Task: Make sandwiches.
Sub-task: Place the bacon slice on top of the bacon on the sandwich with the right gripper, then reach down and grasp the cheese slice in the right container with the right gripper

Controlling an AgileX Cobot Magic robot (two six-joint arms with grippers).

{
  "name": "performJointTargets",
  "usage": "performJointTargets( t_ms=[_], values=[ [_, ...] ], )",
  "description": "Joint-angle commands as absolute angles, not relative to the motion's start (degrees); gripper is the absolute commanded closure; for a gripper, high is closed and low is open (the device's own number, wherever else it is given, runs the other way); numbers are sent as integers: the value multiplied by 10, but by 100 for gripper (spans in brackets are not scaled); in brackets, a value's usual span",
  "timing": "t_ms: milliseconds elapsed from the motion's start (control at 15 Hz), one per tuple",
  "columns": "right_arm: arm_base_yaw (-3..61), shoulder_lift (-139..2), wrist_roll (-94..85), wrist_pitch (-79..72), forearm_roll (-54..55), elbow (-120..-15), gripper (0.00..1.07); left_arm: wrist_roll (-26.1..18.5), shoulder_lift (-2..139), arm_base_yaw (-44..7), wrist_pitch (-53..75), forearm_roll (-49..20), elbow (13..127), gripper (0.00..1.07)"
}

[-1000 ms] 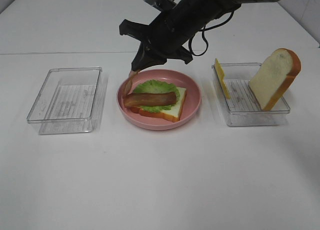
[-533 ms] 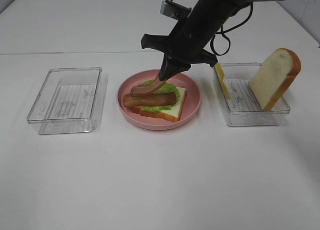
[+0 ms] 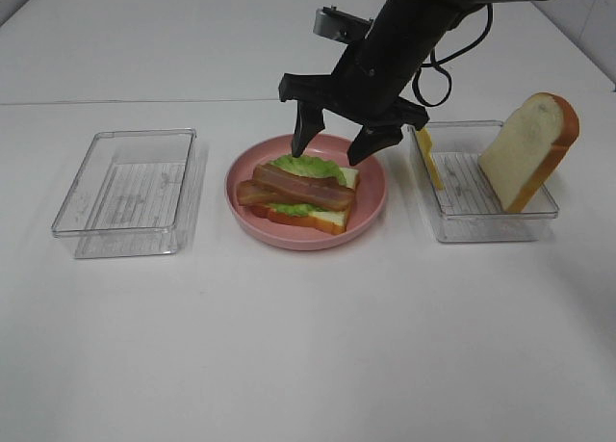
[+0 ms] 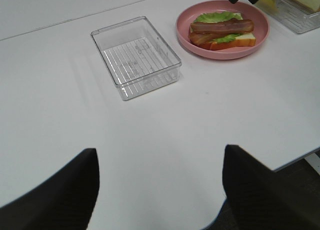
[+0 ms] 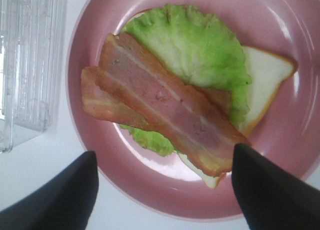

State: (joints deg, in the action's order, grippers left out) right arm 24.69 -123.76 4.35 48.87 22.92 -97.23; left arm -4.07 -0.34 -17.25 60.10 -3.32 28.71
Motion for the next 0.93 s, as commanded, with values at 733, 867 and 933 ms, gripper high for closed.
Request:
performJointTargets(
  t_ms=[733,867,933],
  values=[
    [184,-1168,95,607,36,-1061,35,-40,-16,-173,596,-34,286,39],
    [165,-1170,70,580,41,-1061,37,-40,-16,-173,596,-34,286,39],
    [162,-1172,62,563,42,-1061,39,-40,-16,-173,596,-34,286,39]
  ],
)
